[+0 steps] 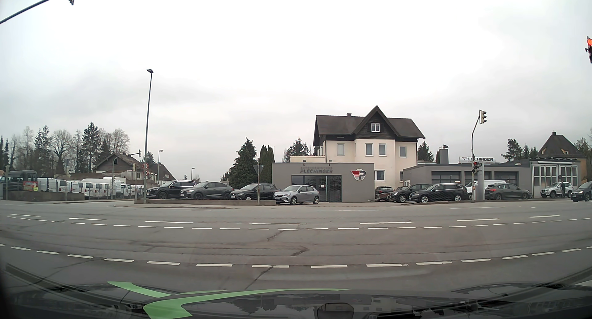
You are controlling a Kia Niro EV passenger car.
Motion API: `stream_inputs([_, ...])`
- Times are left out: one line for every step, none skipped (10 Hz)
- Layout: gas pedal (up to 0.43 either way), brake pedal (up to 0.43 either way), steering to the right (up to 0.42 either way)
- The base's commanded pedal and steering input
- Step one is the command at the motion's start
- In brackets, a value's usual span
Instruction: Follow the waypoints while adhering to traffic rules and regulations
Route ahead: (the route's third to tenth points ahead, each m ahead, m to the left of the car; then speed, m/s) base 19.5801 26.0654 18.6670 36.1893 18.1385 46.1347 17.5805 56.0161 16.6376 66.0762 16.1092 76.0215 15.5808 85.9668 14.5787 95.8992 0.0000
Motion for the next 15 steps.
stream_inputs([0.0, 0.341, -0.003])
stream_inputs([0.0, 0.341, -0.003])
stream_inputs([0.0, 0.341, -0.003])
stream_inputs([0.0, 0.341, -0.003])
stream_inputs([0.0, 0.341, -0.003])
stream_inputs([0.0, 0.341, -0.003])
stream_inputs([0.0, 0.341, -0.003])
stream_inputs([0.0, 0.341, -0.003])
stream_inputs([0.0, 0.341, -0.003])
stream_inputs([0.0, 0.341, -0.003])
stream_inputs([0.0, 0.341, -0.003])
stream_inputs([0.0, 0.341, -0.003])
stream_inputs([0.0, 0.341, -0.003])
stream_inputs([0.0, 0.341, -0.003])
stream_inputs([0.0, 0.341, -0.003])
